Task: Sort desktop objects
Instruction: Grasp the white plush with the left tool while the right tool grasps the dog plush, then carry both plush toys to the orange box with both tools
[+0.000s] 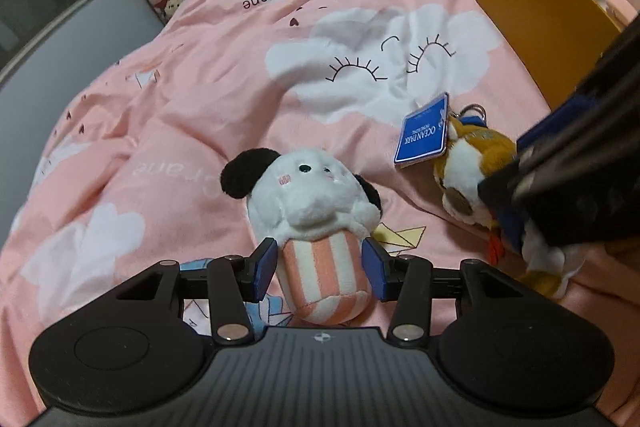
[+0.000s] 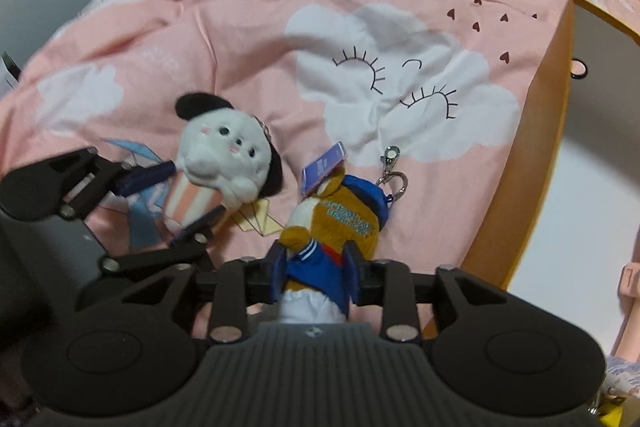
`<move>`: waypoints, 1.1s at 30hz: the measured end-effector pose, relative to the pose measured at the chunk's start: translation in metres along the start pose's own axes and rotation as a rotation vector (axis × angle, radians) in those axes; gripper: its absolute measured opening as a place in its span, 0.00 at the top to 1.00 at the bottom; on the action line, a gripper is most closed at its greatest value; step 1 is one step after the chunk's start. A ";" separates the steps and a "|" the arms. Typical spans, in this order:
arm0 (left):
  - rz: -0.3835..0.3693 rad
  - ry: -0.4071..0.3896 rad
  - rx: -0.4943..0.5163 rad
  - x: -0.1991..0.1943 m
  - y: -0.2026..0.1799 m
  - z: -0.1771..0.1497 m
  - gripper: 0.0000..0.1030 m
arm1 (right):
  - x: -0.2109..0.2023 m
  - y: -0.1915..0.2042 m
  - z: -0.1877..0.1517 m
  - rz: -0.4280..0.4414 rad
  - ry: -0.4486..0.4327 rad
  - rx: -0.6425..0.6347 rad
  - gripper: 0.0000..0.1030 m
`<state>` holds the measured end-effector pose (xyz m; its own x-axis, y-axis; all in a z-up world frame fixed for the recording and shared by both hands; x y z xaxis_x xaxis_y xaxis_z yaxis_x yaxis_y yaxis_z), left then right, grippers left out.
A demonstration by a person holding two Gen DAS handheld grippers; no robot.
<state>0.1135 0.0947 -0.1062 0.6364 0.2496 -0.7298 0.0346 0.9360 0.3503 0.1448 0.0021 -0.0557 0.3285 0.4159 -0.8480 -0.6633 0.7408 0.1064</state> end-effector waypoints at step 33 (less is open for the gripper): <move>-0.100 0.031 -0.211 0.016 0.037 -0.004 0.48 | -0.100 -0.058 0.022 0.215 -0.235 0.299 0.63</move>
<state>0.1216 0.1341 -0.1076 0.6137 0.1570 -0.7738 -0.0673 0.9869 0.1469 0.1649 -0.0706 0.0338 0.3719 0.6603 -0.6524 -0.5205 0.7303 0.4425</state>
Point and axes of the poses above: each gripper's, at about its wrist camera, not at the fingertips, and x roughly the way its jaws point, y to its left, z to its top, the point moved 3 cm from there along x, roughly the way its jaws point, and after that the axes turned 4 degrees about -y, right-handed, at the moved point
